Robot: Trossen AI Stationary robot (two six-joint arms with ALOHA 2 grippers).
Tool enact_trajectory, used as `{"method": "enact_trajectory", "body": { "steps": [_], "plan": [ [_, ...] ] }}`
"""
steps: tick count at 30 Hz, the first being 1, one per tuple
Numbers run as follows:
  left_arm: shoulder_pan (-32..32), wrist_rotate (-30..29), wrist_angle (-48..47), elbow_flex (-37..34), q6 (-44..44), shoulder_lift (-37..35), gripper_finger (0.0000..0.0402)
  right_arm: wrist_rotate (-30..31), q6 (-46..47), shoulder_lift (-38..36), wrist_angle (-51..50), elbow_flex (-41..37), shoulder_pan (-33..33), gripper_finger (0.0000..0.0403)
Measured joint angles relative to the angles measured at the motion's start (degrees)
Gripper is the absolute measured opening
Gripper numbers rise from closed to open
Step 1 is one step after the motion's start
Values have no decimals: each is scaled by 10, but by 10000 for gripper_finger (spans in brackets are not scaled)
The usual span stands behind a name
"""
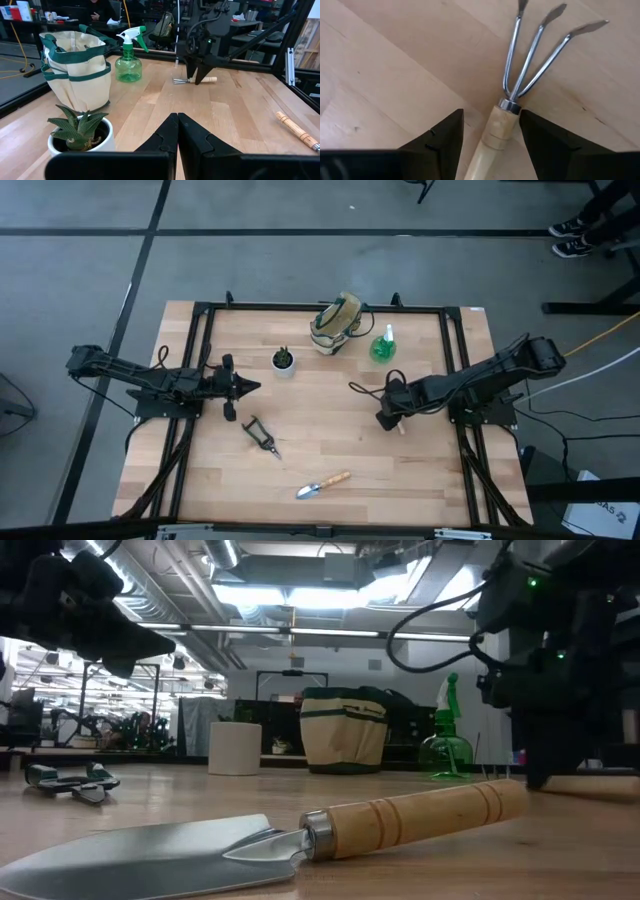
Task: Pick & Place Garden tools in Gardening bag
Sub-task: Put the hand rake into the gardening bag
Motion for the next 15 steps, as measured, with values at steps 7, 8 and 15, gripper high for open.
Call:
{"method": "enact_trajectory", "body": {
  "steps": [7, 8, 15],
  "plan": [
    [0, 0, 0, 0, 0, 0, 4, 4, -24, 2, 0, 0, 0, 201],
    [0, 0, 0, 0, 0, 0, 4, 4, -25, 2, 0, 0, 0, 198],
    [0, 0, 0, 0, 0, 0, 4, 14, -56, 3, -6, -1, -6, 127]
  ]
}}
